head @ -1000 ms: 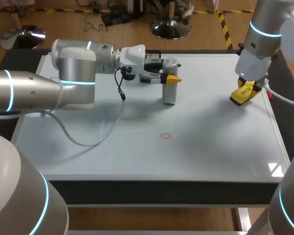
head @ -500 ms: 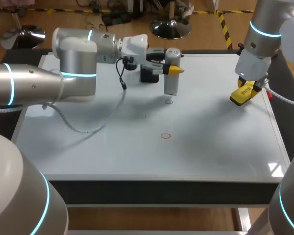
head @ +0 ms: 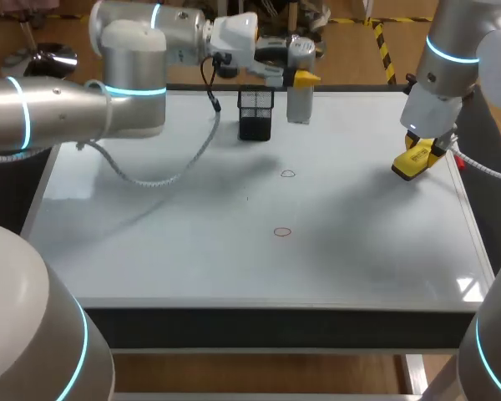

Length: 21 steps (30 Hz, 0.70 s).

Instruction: Pick up the inspection probe, press it on each red-marked spot on the whiteboard one by one, put down the probe, pick up the eraser, and wipe off all the red marks.

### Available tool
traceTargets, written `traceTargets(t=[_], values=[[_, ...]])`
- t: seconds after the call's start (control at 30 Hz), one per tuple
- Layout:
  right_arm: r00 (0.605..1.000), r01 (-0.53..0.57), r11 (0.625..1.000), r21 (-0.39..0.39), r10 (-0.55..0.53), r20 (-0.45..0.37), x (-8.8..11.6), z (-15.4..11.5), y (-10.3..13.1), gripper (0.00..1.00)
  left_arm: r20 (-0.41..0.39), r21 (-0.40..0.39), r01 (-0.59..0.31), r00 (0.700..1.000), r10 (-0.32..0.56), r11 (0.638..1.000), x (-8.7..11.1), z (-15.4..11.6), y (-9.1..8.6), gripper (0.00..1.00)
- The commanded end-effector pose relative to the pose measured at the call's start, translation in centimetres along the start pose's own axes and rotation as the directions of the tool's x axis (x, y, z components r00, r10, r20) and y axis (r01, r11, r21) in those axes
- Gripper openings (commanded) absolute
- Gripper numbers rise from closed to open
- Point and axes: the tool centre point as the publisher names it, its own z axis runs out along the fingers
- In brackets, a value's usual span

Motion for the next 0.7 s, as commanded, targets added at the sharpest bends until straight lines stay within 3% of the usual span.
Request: traceTargets(t=[0.03, 0.37, 0.7], values=[[1.0, 0.001, 1.0, 0.002, -0.001, -0.002, 0.0, 0.0, -0.1, 0.0, -0.032, -0.019, -0.009, 0.999, 0.008, 1.0, -2.4, 0.2, -1.7, 0.0], [1.0, 0.001, 1.0, 0.002, -0.001, -0.002, 0.0, 0.0, -0.1, 0.0, -0.034, -0.031, -0.002, 0.999, 0.001, 1.0, -7.7, 0.5, -3.8, 0.0], [1.0, 0.001, 1.0, 0.002, -0.001, -0.002, 0.0, 0.0, -0.1, 0.0, -0.036, -0.001, 0.051, 0.998, -0.051, 0.999, -10.6, 0.0, -2.8, 0.0]])
